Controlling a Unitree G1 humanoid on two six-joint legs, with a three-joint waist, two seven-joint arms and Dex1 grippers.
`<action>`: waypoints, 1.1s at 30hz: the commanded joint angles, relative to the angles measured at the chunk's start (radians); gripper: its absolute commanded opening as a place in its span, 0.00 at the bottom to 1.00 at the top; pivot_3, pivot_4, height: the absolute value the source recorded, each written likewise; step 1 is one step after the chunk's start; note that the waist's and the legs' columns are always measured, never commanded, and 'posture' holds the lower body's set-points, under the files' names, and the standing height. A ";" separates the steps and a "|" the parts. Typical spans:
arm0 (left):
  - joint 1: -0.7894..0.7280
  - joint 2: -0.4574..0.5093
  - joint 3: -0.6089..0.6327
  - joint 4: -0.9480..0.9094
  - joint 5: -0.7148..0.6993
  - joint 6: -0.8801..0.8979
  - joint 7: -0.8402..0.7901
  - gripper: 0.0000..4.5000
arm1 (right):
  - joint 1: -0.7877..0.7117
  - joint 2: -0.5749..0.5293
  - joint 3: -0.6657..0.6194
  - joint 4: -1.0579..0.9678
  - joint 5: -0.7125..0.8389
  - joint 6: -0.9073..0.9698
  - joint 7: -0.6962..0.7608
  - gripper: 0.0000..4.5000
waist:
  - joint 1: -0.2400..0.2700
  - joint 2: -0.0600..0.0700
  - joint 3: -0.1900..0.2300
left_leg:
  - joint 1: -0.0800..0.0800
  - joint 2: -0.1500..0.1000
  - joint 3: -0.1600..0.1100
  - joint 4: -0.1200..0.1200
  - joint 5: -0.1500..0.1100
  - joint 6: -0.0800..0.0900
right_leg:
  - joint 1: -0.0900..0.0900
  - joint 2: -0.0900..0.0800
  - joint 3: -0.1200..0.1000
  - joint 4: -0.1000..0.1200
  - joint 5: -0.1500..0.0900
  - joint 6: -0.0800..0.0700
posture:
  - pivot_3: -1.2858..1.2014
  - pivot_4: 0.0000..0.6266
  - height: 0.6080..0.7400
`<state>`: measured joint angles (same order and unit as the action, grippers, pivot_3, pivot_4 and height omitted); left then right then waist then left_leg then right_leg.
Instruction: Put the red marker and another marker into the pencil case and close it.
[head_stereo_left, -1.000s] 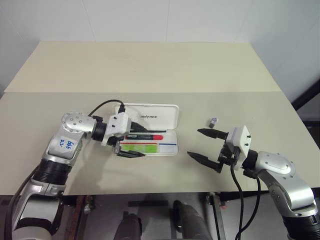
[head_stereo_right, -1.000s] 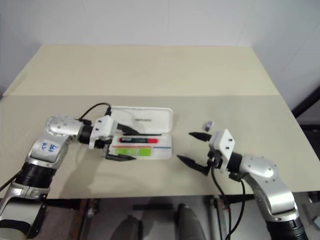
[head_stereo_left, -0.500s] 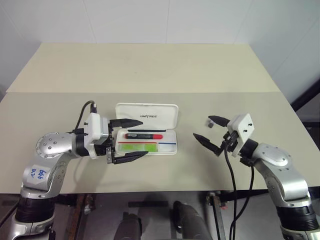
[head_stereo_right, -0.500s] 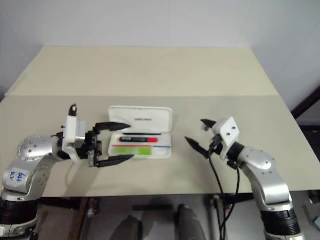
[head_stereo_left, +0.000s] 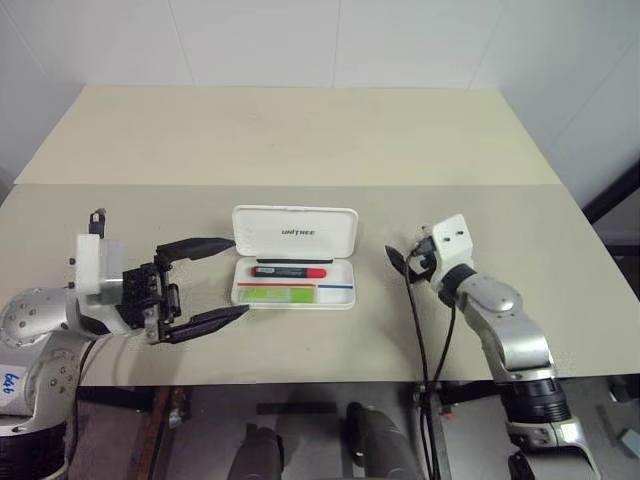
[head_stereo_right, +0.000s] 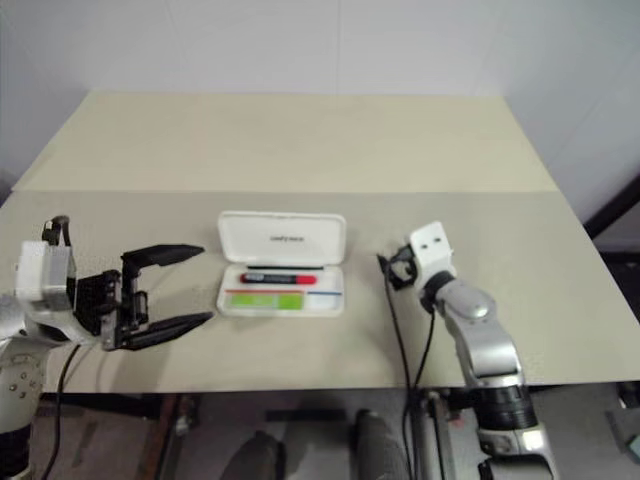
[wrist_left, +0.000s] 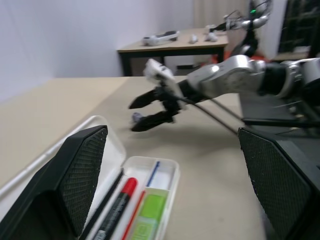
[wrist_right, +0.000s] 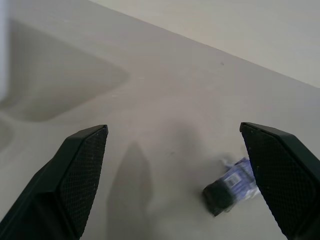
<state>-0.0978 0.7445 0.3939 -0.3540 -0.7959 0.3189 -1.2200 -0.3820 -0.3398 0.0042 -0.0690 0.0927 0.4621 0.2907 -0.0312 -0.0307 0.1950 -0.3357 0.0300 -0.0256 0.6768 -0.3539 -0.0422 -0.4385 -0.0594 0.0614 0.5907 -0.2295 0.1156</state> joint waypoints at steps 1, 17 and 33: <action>-0.007 0.044 0.028 0.038 -0.061 0.018 -0.085 0.99 | -0.032 0.020 -0.039 -0.006 -0.023 0.006 -0.073 1.00 | -0.001 0.000 0.000 | 0.000 0.000 0.000 -0.001 0.000 0.000 | 0.000 0.000 0.000 0.000 0.000 0.000 | 0.52 0.24 1.00; -0.052 0.097 0.022 0.142 -0.029 -0.013 -0.178 0.99 | 0.054 0.129 -0.083 -0.156 -0.025 0.282 -0.214 1.00 | -0.006 0.000 0.000 | -0.001 0.001 0.003 -0.012 0.000 0.000 | -0.005 0.000 -0.001 0.000 0.000 0.000 | 0.52 0.24 1.00; -0.007 0.082 0.034 0.080 -0.034 -0.018 -0.134 0.99 | -0.139 0.180 -0.055 0.056 -0.038 0.310 -0.225 1.00 | -0.039 0.000 0.000 | 0.000 0.001 0.003 -0.012 0.000 0.000 | -0.005 0.000 0.000 0.001 0.000 0.000 | 0.52 0.24 1.00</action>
<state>-0.1089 0.8271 0.3939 -0.2347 -0.8208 0.3148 -1.3625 -0.5161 -0.1664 -0.0603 -0.0121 0.0580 0.7490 0.0740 -0.0701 -0.0303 0.1948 -0.3357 0.0313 -0.0221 0.6649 -0.3538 -0.0421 -0.4438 -0.0597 0.0614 0.5919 -0.2293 0.1162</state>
